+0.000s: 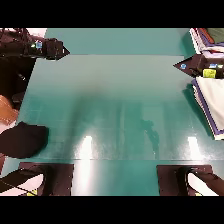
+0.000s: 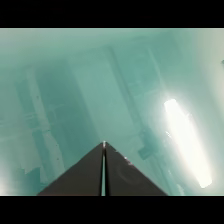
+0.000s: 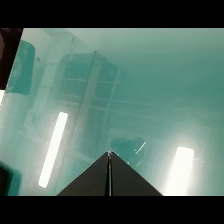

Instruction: Fold the shirts.

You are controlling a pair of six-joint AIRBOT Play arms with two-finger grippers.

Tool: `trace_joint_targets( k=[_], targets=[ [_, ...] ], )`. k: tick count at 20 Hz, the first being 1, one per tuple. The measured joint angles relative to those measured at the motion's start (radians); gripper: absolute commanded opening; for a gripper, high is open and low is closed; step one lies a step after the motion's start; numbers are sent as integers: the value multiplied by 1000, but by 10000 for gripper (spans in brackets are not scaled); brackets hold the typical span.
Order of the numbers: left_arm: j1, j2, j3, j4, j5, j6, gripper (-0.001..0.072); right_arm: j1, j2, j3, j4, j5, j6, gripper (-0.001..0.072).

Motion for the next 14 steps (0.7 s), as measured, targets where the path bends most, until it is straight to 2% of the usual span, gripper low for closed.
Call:
trace_joint_targets(
  k=[14],
  targets=[
    [0, 0, 0, -4, 10, 0, 26, 2, 0, 0, 0, -5, 0, 19]
  ],
)
